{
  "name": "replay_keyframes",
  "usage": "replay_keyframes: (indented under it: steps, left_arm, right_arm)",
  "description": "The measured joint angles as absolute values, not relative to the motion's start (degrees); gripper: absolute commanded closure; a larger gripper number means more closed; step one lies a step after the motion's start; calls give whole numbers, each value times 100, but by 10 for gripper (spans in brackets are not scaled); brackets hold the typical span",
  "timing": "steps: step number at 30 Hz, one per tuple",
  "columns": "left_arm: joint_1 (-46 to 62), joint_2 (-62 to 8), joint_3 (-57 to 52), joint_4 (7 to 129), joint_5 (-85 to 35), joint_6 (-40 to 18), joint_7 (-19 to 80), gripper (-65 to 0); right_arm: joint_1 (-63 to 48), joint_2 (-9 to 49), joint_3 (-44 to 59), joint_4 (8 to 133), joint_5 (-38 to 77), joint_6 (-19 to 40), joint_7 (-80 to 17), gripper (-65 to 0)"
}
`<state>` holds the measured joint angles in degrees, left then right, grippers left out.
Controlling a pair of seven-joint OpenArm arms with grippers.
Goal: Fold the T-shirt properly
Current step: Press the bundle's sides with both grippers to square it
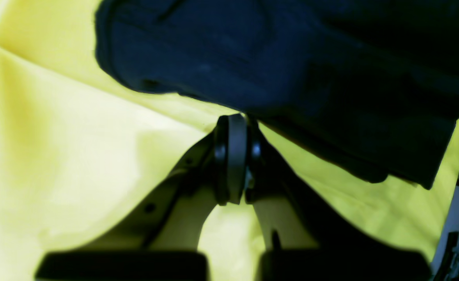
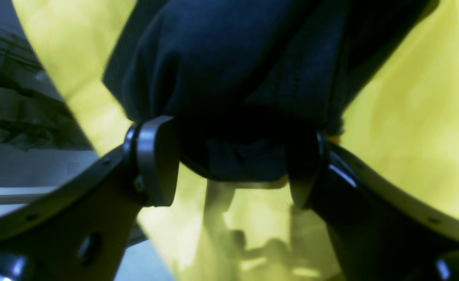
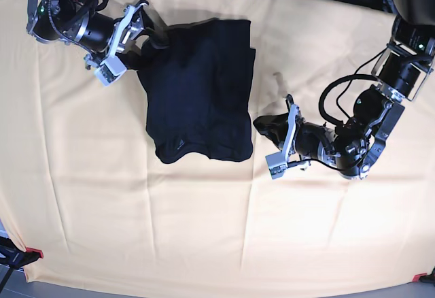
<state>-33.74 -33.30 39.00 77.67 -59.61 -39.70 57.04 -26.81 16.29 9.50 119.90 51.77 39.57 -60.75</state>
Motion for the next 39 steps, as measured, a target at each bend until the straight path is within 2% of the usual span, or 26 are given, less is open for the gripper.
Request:
replay_keyframes:
  steps: [2,3,6,9,10,22,23,26,27,28,29,36,39]
  left_arm:
    - [-3334,-3328,3900,7767,-5964,-3970,5704,0]
    - [-3332,-3330,3900,7767,-5964,-3970,5704,0]
    - [-3336,-3328,3900,7767,-5964,-3970,5701,0]
    - [-3334,-3332,3900,7767,-5964,-3970,5704,0]
    - [-3336,-3332,3900,7767,-5964,-3970,5704,0]
    - [-3334,-3330,3900,7767,-5964,-3970,5704,0]
    - [-3334,-3330,3900,7767,-5964,-3970,5704,0]
    - [-3334,-3330,3900,7767,-5961,-3970,5704,0]
    - [-3334,-3328,3900,7767,-5964,-3970,5704,0]
    - [-3336,-3330,3900,7767,-5964,-3970,5704,0]
    - [-3336,-3332,3900,7767,-5964,-3970,5704,0]
    - [-3334,-3332,3900,7767,-5961,-3970,5704,0]
    - [-3334,-3330,3900,7767,-5961,-3970,5704,0]
  right_arm:
    - [-2681,1619,950,11990,4965,3968,-6023,-223]
    - [-2681,1601,950,11990,4934,3966,-6025,-193]
    - [-2683,1538,950,11990,4950,3968,-6023,-157]
    - [-2683,1538,950,11990,4952,3968,-6034,-16]
    - [-2681,1538,950,11990,4952,3970,-6088,0]
    - [-2681,1586,1094,11994,4952,3970,-6956,0]
    - [-2681,1588,1098,11996,4995,3970,-6987,-42]
    - [-2681,1588,1098,11996,5251,3970,-7008,-328]
    - [-2679,1586,1098,11996,5284,3970,-7008,-409]
    - [-2679,1599,1098,11996,5376,3970,-7019,-461]
    - [-2679,1616,1098,11996,5537,3970,-7026,-478]
    - [-2547,1634,1098,12001,6302,3970,-7008,-468]
    - [-2342,1636,1098,12001,6305,3970,-6991,-368]
